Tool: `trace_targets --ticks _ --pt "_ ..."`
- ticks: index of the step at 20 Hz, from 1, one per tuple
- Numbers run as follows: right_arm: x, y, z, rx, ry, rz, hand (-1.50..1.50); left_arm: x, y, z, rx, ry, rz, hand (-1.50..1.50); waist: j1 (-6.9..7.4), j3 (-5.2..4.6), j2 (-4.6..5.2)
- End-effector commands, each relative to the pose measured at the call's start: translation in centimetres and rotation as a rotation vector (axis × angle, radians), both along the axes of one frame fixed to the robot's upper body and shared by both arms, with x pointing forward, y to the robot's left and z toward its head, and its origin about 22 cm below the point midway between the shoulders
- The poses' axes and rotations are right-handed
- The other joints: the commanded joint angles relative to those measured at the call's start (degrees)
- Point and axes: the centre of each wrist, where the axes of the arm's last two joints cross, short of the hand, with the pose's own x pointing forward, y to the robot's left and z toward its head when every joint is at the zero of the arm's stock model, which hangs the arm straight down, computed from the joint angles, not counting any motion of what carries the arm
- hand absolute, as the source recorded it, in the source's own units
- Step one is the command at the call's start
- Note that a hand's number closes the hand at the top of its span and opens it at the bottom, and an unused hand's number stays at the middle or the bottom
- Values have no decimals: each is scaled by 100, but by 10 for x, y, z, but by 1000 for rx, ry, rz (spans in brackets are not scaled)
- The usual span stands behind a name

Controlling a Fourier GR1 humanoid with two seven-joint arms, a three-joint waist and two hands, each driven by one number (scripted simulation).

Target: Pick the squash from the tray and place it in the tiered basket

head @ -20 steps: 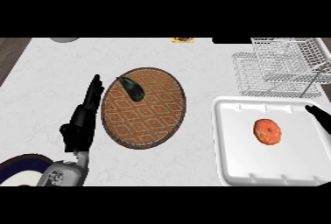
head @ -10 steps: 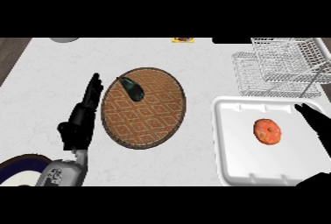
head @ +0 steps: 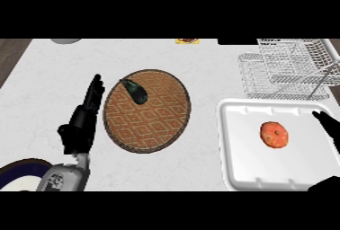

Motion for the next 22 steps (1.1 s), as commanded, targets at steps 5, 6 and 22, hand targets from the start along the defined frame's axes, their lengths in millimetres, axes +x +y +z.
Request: trace_targets --ticks 5,6,22 --pt "0 -4 -32 39 50 12 -150 -1 -6 7 -12 -5 8 0 5 0 -1" --pt "-3 -13 -20 46 15 24 -150 -3 -6 -9 5 4 -2 0 -2 0 0" --pt "21 -13 -44 91 48 45 -150 -8 1 -4 -5 8 -12 0 11 -1 -1"
